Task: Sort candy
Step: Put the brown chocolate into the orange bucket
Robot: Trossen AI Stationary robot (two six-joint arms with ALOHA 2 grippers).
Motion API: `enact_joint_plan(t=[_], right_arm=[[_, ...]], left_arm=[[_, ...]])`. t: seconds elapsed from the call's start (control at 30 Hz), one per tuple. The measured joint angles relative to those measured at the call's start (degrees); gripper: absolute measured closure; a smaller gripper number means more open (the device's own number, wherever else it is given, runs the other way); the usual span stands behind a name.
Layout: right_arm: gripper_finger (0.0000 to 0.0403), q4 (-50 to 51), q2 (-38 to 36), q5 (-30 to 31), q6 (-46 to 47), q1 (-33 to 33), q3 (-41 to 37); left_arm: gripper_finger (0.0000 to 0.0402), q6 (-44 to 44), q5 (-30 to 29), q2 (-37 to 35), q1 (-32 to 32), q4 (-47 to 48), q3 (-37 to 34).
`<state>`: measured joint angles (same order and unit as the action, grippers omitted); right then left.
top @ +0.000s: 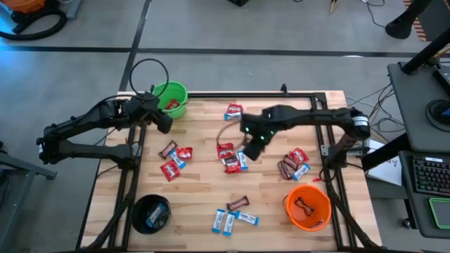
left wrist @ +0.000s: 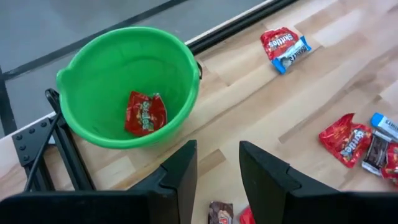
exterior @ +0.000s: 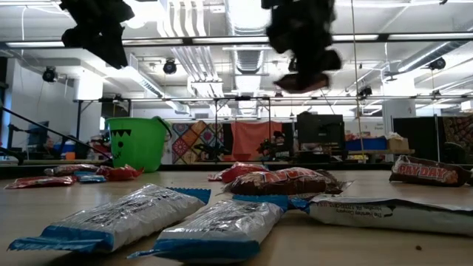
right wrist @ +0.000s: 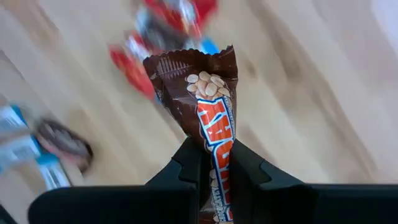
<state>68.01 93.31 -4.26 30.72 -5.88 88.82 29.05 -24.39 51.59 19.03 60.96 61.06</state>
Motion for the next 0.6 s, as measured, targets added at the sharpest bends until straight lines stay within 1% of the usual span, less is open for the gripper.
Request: enact_joint_plan(t=[0.17,0.23,0.43,0.6], right_arm=[[0.0370,8.53,-3.27,1.03,10.87,6.48,-0.02],[0.0370,10.17,-4.40,1.14,15.22,9.52,-0.02],[0.0370,12.81,-8.02,1.21,27.79,20.05,-0.02],[0.0370,18.06,-9.99,1.22,39.51,29.60,-0.02]], left_arm=[[0.0299,-1.15,1.86,0.00,-0.01,0.00,0.00],[0.0299,-1.39,2.79,0.00,-0.02,0.02,0.00],[0.0299,-0.88,2.85,0.00,-0.02,-0.01,0.00],[0.0299,2.53,3.01,0.00,-0.28,-0.03,0.00]])
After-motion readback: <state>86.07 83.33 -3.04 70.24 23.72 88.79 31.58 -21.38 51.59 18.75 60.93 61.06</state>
